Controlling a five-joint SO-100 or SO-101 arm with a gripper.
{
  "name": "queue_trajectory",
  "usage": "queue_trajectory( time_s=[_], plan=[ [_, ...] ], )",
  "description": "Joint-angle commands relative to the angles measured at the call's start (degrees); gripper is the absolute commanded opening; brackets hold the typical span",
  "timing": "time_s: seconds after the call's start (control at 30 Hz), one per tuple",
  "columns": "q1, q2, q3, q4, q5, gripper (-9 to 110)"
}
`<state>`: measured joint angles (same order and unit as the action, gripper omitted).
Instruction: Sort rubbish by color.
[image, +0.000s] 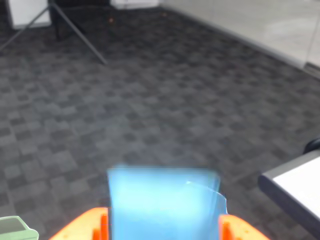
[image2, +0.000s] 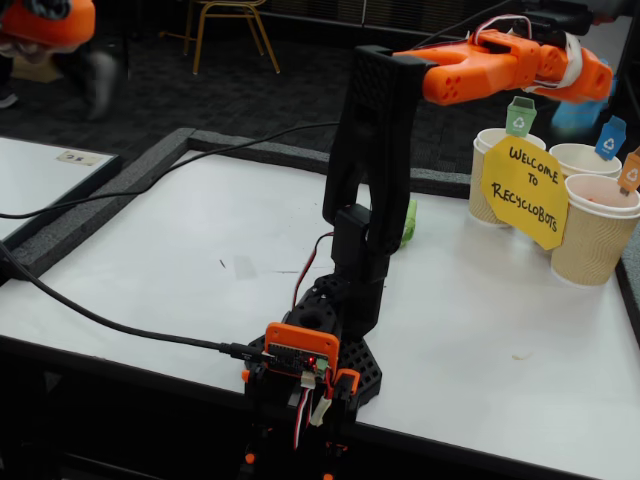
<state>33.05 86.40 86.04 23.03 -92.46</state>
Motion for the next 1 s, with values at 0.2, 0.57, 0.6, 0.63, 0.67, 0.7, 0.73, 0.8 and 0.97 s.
queue_trajectory(
  time_s=[0.2, 0.57, 0.6, 0.63, 0.67, 0.7, 0.73, 0.8, 0.97],
  plan=[
    [1.6, 2.6, -6.2, -2.1, -2.1, 14],
    [-1.6, 23.3, 4.6, 18.5, -1.5, 3],
    [-2.2, 26.3, 5.4, 22.3, -1.5, 3],
    [-2.8, 29.0, 6.2, 26.2, -1.5, 3],
    [-3.6, 31.6, 6.7, 30.1, -1.4, 3],
    [-4.5, 34.3, 6.9, 34.3, -1.4, 2],
    [-5.4, 36.9, 7.1, 38.1, -1.3, 2],
    [-7.2, 41.6, 7.4, 44.6, 0.0, 2],
    [-11.1, 50.8, 7.4, 55.0, 6.5, 2]
  ],
)
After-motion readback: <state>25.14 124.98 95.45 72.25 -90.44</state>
